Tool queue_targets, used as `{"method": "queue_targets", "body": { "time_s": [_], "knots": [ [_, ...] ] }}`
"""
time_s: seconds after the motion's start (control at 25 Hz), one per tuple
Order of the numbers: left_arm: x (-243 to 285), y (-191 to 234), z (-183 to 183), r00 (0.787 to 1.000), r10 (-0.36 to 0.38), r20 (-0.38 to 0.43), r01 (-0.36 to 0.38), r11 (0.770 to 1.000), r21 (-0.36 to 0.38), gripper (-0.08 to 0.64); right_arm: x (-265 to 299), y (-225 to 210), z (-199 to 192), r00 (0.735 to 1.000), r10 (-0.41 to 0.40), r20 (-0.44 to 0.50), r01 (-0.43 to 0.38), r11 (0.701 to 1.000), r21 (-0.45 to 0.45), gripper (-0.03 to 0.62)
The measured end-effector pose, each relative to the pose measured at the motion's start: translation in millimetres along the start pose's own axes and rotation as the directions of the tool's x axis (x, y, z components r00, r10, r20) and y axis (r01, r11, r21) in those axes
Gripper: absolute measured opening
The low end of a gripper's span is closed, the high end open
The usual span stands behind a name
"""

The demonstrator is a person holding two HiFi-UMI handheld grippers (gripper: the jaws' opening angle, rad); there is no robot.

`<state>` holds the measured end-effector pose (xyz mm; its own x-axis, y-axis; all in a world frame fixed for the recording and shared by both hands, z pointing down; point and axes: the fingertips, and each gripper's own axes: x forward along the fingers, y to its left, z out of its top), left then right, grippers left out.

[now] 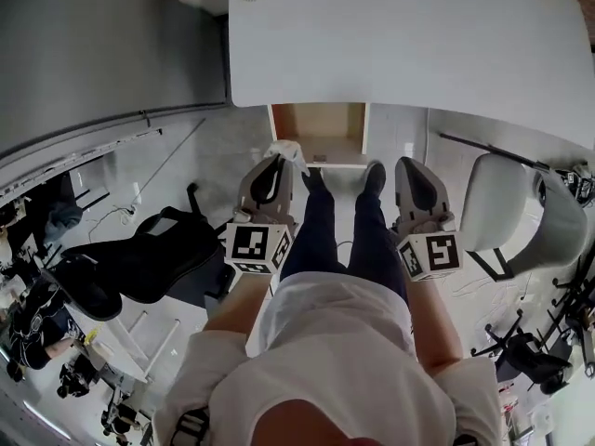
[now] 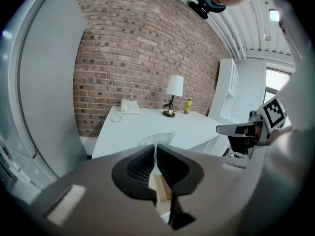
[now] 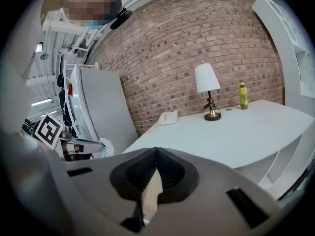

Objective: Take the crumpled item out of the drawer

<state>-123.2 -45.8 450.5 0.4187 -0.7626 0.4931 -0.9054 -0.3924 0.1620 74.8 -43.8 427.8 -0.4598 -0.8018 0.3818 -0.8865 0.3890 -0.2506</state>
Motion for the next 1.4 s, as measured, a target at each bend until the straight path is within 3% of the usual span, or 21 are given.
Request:
{"method": "queue_targets", "body": {
  "time_s": [0.36, 0.72, 1.16, 1.4],
  "knots": [
    [-52, -20, 101, 0.987, -0.030, 0.160, 0.022, 0.999, 0.049, 0.020, -33, 16, 84, 0.995, 0.003, 0.095, -0.006, 1.000, 0.025, -0.012],
    [-94, -15, 164, 0.959, 0.010, 0.282, -0.031, 0.997, 0.070, 0.020, -59, 21, 164, 0.983, 0.046, 0.179, -0.032, 0.996, -0.081, -0.012],
    [-132, -17, 212, 0.916, 0.034, 0.399, -0.061, 0.997, 0.054, 0.021, -86, 36, 211, 0.961, 0.076, 0.266, -0.046, 0.992, -0.118, -0.012],
    [-150, -20, 212, 0.910, 0.055, 0.411, -0.076, 0.997, 0.034, 0.020, -99, 42, 219, 0.954, 0.085, 0.288, -0.053, 0.992, -0.118, -0.012]
  ]
}}
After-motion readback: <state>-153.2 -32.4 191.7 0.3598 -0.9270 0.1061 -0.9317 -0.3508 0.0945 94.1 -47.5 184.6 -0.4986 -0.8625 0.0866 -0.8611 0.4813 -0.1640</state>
